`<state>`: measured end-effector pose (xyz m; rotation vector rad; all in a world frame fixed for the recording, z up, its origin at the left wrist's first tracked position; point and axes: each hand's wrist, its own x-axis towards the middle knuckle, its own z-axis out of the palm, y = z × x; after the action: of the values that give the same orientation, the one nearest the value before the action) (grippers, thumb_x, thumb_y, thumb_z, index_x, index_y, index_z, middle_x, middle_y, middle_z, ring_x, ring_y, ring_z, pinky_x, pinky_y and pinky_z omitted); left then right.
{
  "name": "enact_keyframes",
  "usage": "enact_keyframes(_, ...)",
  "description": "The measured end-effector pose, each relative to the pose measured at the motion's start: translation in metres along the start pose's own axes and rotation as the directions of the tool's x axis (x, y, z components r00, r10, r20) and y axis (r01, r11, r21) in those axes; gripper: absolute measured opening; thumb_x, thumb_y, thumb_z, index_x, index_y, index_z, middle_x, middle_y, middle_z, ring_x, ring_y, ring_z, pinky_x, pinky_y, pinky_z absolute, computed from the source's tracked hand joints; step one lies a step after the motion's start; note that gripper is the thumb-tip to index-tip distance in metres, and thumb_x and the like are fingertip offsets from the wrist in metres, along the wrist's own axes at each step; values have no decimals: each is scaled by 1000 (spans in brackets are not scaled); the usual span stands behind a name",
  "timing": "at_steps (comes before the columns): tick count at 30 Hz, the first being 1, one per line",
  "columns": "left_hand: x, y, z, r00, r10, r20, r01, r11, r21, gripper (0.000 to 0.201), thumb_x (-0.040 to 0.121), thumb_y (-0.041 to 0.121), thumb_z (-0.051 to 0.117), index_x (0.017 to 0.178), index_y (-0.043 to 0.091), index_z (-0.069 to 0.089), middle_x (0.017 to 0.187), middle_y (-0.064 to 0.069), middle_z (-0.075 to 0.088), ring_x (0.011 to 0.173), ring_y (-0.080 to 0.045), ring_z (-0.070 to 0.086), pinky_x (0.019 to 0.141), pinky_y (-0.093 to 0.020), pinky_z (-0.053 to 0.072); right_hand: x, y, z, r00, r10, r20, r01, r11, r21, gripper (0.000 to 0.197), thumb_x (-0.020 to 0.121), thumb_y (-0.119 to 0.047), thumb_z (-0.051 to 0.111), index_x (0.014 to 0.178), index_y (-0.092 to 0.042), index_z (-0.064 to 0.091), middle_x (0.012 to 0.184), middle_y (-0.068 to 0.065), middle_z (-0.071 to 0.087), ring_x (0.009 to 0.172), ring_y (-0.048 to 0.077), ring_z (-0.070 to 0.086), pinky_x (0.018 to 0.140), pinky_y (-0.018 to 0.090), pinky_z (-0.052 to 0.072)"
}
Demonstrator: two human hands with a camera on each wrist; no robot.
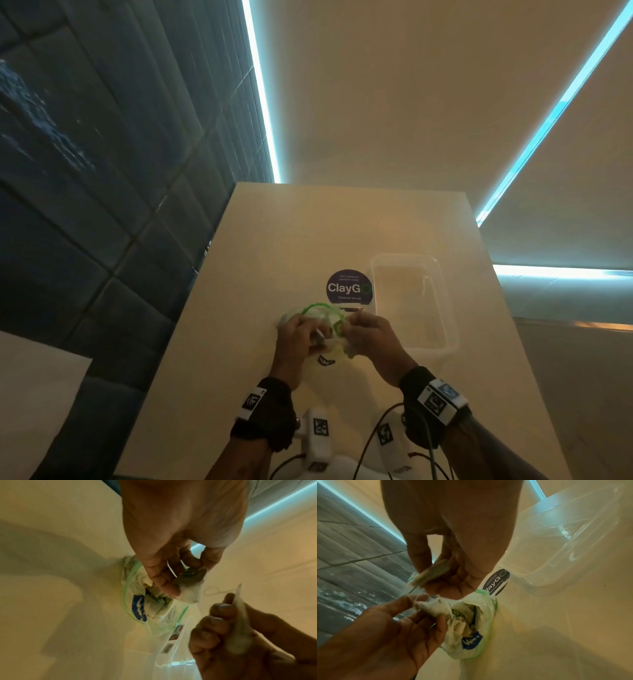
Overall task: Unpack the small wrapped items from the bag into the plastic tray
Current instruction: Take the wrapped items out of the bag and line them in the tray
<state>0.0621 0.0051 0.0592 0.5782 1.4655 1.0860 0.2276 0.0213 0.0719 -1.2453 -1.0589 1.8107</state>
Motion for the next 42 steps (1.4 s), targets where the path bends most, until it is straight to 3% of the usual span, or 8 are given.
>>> enact_keyframes(9, 0, -5, 1, 999, 47, 18, -48, 997, 57, 16, 88, 3, 66, 100, 12, 71, 104, -15, 71, 90, -26, 71, 79, -43, 61, -1, 8, -5, 995, 56, -83, -51, 996, 71, 10, 91, -5, 60, 95, 5, 62, 88, 19, 63, 75, 31, 59, 64, 36, 53)
enact_keyframes(12, 0, -4, 2, 996, 87, -36, -84, 993, 82, 25, 82, 3, 73, 103, 15, 67, 101, -13, 71, 90, -28, 71, 76, -48, 61, 0, 8, -4, 996, 62, -69, -51, 988, 145, 21, 91, -9, 62, 102, 9, 60, 95, 22, 64, 85, 36, 60, 79, 51, 53)
enact_keyframes(27, -17, -1, 16, 988, 150, -49, -138, 973, 183, 34, 81, 1, 72, 111, 14, 62, 101, -3, 69, 96, -16, 67, 72, -26, 60, 5, 22, 11, 974, 5, -227, -8, 1000, -13, 26, 91, -19, 65, 107, 1, 61, 104, 19, 67, 93, 33, 67, 77, 39, 59)
enact_keyframes(31, -14, -5, 14, 980, 185, -75, -160, 953, 259, 19, 86, 5, 67, 100, 17, 66, 102, -5, 70, 96, -17, 68, 71, -23, 59, 1, 16, 8, 977, 18, -210, -27, 999, -40, 13, 89, -13, 67, 87, 0, 65, 90, 16, 69, 83, 28, 67, 77, 39, 58)
enact_keyframes(35, -10, -11, 6, 941, 336, -36, -240, 740, 628, 19, 93, 9, 55, 97, 13, 73, 98, -4, 71, 92, -18, 65, 79, -25, 51, 3, 13, -1, 960, 0, -281, -10, 999, -35, 13, 89, -10, 67, 84, 2, 66, 86, 17, 68, 79, 27, 68, 69, 35, 60)
enact_keyframes(38, -2, -21, 2, 955, 256, 151, -274, 556, 785, 33, 90, -1, 48, 108, 11, 72, 112, -6, 70, 102, -20, 63, 86, -24, 52, 7, 14, -3, 962, 12, -273, -27, 998, -52, 14, 88, -11, 68, 85, 3, 67, 88, 19, 69, 84, 33, 68, 76, 44, 61)
enact_keyframes(40, 1, -24, 2, 953, 208, 222, -297, 481, 825, 35, 88, 1, 48, 112, 17, 69, 117, -5, 67, 104, -19, 61, 76, -11, 52, 8, 13, -1, 974, 8, -227, -36, 993, -117, 16, 88, -12, 68, 86, 4, 66, 84, 14, 68, 79, 27, 67, 74, 38, 60)
enact_keyframes(42, 3, -22, 4, 939, 237, 251, -329, 390, 860, 34, 87, 9, 53, 118, 21, 64, 120, -1, 64, 109, -21, 59, 84, -19, 51, 8, 13, 2, 988, 19, -154, -53, 974, -221, 20, 89, -14, 68, 90, 5, 66, 81, 9, 68, 74, 17, 66, 65, 25, 56)
